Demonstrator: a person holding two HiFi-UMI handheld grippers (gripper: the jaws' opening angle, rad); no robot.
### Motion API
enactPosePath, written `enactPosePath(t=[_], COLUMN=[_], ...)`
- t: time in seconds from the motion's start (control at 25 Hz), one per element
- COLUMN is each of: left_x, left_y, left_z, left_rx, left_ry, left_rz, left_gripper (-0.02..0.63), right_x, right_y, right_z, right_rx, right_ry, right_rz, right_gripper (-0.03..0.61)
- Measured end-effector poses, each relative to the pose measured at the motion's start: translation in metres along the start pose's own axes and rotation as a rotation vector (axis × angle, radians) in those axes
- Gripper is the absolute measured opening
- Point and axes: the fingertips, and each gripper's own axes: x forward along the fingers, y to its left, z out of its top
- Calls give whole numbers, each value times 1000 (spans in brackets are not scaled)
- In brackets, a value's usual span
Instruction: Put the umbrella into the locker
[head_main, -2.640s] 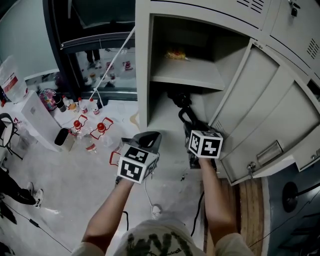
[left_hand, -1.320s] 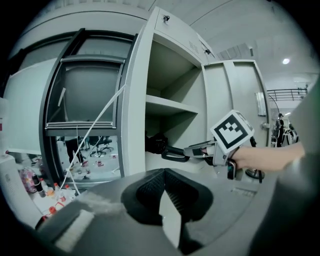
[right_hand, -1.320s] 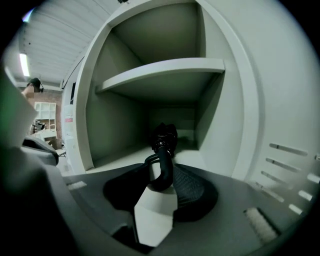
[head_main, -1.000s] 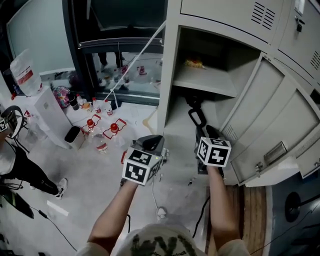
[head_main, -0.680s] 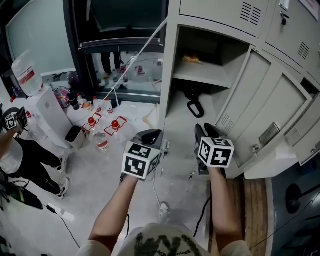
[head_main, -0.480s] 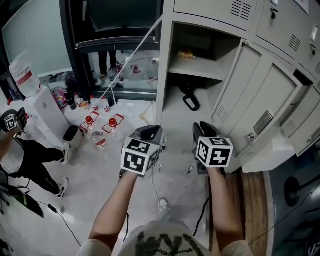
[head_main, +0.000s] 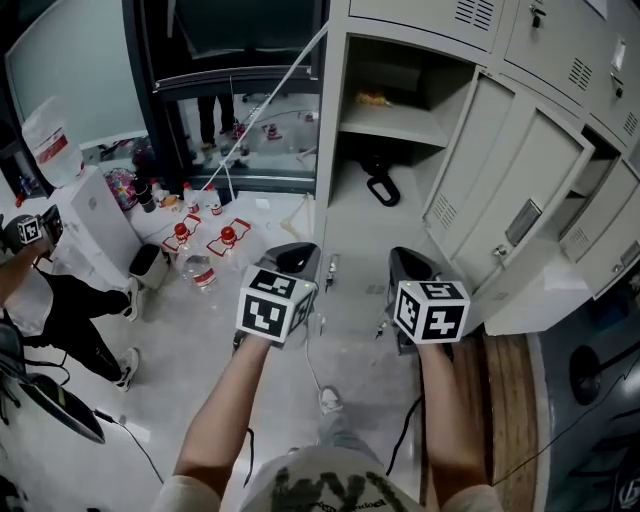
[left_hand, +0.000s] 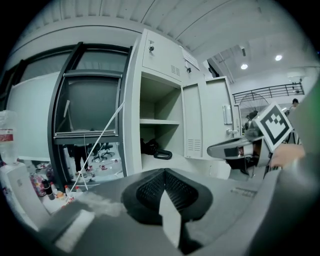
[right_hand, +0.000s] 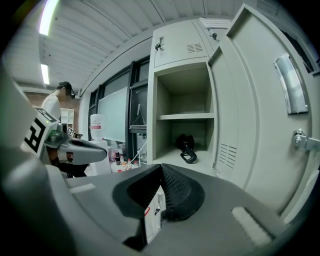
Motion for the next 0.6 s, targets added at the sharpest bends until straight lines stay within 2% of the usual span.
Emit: enactPosePath(t=[0.6], left_x=[-7], left_y=[2], left_z=[12], left_rx=[26], left_ry=[-10], left_rz=[22], left_gripper=[5], right_x=[-8], right_y=[2], right_z=[10], right_rx=[-4], right_ry=[-49], right_rz=[0], right_gripper=[-2])
